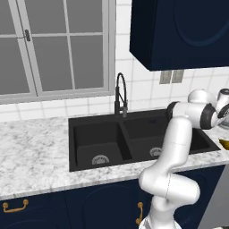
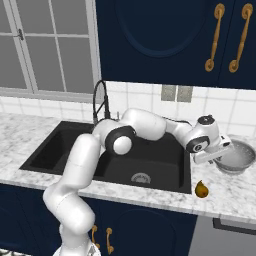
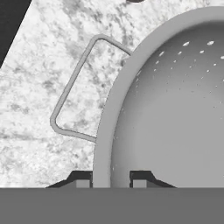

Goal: Put the colander in the sink, put the pear in the colander, and turn on the sink faucet and pour water over the colander.

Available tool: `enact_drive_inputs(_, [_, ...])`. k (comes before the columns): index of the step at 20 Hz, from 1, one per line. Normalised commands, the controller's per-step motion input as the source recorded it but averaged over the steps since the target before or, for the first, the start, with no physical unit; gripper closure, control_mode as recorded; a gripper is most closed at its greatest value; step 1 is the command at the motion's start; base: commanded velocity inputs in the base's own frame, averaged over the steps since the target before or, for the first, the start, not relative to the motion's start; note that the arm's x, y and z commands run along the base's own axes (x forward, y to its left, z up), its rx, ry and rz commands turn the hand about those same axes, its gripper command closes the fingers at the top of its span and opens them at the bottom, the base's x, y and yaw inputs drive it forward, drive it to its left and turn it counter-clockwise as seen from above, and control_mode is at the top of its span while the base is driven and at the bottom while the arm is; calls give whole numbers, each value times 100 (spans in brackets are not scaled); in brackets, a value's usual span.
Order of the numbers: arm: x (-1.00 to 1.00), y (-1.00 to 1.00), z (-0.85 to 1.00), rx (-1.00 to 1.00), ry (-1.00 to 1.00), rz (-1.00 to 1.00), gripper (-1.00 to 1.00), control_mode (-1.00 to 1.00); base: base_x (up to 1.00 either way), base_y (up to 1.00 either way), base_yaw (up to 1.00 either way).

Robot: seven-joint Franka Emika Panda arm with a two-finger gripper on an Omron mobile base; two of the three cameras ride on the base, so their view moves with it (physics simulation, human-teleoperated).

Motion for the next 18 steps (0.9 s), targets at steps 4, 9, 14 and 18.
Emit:
enact_drive_inputs(4, [-25,24,34,0,-18,0,100,-100,0,0,0])
enact_drive_inputs(9, [-28,54,49,0,-15,0,100,-100,0,0,0])
enact_drive_inputs(14, [-22,82,35,0,0,5,100,-100,0,0,0])
enact_drive_inputs(18, [-19,86,26,0,0,0,100,-100,0,0,0])
